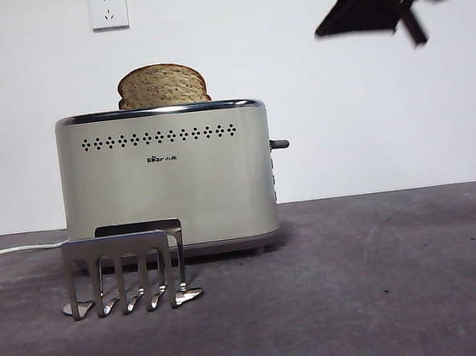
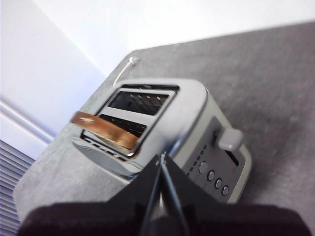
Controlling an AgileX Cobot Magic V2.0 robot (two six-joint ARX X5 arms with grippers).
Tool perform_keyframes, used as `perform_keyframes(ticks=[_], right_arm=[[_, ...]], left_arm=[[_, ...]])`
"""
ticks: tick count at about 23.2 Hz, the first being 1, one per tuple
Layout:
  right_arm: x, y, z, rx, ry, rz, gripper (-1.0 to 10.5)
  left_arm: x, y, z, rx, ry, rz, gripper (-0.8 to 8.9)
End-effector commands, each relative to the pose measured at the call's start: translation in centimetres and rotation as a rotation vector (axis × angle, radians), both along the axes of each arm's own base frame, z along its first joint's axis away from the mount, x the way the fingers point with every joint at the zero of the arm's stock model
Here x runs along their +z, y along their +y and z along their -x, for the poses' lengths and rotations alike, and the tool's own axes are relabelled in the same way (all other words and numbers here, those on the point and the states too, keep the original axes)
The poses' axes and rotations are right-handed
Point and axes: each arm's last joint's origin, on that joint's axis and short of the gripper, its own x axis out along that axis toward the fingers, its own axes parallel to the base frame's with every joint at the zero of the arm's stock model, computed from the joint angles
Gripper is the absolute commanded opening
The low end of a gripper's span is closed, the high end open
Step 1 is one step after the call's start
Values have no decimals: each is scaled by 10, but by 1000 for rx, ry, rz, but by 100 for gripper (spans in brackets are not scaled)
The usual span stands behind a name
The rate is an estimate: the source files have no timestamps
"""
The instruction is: Pick up a slice of bread from the rack,put the bread on the toaster,press the button
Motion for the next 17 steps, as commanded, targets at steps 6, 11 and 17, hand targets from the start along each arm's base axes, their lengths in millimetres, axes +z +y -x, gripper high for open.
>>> perform_keyframes(ticks=[6,11,17], right_arm=[[-26,26,-52,30,90,-19,-13],[-37,39,-77,36,119,-26,-13],[-57,44,-91,13,154,-5,-13]], left_arm=[[5,10,21,25,41,39,346],[2,11,23,25,76,25,346],[1,9,24,-34,98,56,346]])
